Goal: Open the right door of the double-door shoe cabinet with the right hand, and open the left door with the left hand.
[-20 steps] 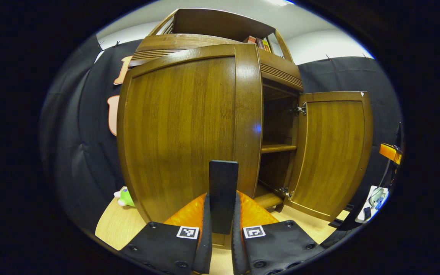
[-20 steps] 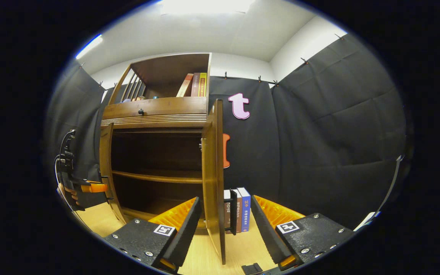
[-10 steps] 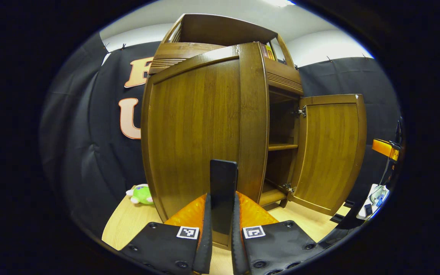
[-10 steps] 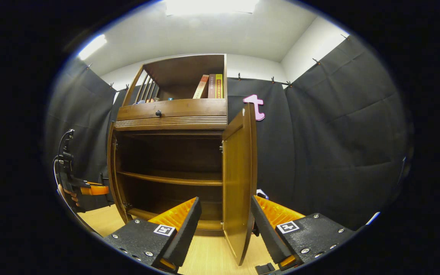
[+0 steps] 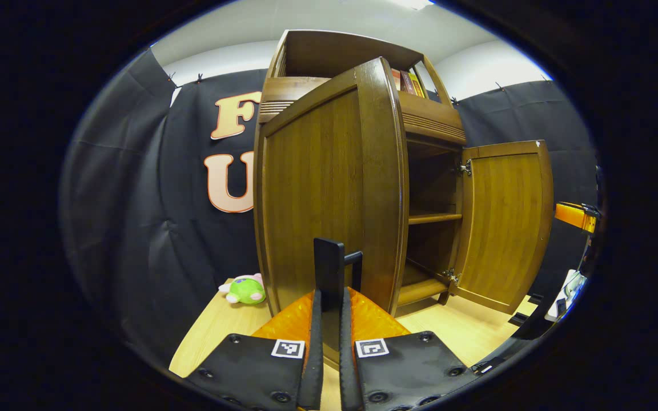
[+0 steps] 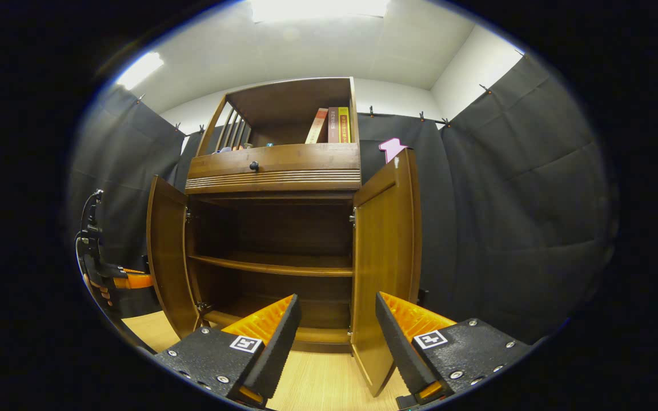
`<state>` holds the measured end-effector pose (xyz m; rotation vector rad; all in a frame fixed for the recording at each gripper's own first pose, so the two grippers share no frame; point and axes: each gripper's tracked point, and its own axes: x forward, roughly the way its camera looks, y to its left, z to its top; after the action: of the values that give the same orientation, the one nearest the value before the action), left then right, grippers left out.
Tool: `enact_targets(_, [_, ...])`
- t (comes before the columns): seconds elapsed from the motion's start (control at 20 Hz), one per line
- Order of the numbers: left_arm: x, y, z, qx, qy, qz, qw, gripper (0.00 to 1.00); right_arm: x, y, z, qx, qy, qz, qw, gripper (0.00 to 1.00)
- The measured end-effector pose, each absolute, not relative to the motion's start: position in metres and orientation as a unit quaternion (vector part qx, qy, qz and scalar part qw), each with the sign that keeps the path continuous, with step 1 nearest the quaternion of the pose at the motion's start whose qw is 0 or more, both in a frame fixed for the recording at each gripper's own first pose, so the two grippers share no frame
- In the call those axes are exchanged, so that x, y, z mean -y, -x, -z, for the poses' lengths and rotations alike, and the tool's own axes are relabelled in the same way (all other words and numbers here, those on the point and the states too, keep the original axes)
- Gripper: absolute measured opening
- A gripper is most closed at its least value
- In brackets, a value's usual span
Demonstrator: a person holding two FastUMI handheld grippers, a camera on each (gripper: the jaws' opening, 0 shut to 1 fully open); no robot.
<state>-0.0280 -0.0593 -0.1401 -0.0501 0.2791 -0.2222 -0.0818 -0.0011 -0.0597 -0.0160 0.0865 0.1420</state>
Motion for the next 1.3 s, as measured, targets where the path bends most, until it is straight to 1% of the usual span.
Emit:
enact_targets(0.05, [0.054, 0.029, 0.138, -0.137, 0.023, 0.106, 0.985, 0.14, -0.004, 0.082, 0.060, -0.043, 0.008, -0.075, 0.996, 0.92])
enact_targets(0.35, [0.021, 0.037, 0.137, -0.133, 0.025, 0.089, 0.987, 0.13, -0.033, 0.079, 0.060, -0.045, 0.004, -0.103, 0.994, 0.93])
enact_targets(0.6, [-0.001, 0.040, 0.138, -0.132, 0.029, 0.079, 0.988, 0.13, -0.043, 0.081, 0.060, -0.045, 0.002, -0.110, 0.993, 0.93])
enact_targets(0.65, [-0.006, 0.040, 0.136, -0.131, 0.034, 0.076, 0.988, 0.12, -0.045, 0.081, 0.060, -0.045, 0.002, -0.111, 0.993, 0.82])
enact_targets(0.9, [-0.027, 0.040, 0.137, -0.125, 0.034, 0.059, 0.990, 0.13, -0.058, 0.077, 0.066, -0.055, -0.015, -0.123, 0.991, 0.82])
enact_targets(1.05, [-0.038, 0.041, 0.136, -0.122, 0.033, 0.054, 0.990, 0.11, -0.064, 0.073, 0.070, -0.057, -0.013, -0.126, 0.990, 0.82])
enact_targets(1.1, [-0.042, 0.040, 0.135, -0.122, 0.035, 0.054, 0.990, 0.12, -0.065, 0.071, 0.072, -0.059, -0.013, -0.127, 0.990, 0.93])
enact_targets(1.15, [-0.045, 0.040, 0.133, -0.120, 0.037, 0.055, 0.991, 0.12, -0.066, 0.069, 0.073, -0.060, -0.016, -0.128, 0.990, 0.93])
enact_targets(1.2, [-0.048, 0.039, 0.133, -0.117, 0.036, 0.054, 0.991, 0.12, -0.068, 0.067, 0.075, -0.062, -0.020, -0.129, 0.989, 0.82])
enact_targets(1.3, [-0.053, 0.040, 0.130, -0.113, 0.033, 0.047, 0.992, 0.12, -0.073, 0.063, 0.078, -0.065, -0.028, -0.134, 0.989, 0.82])
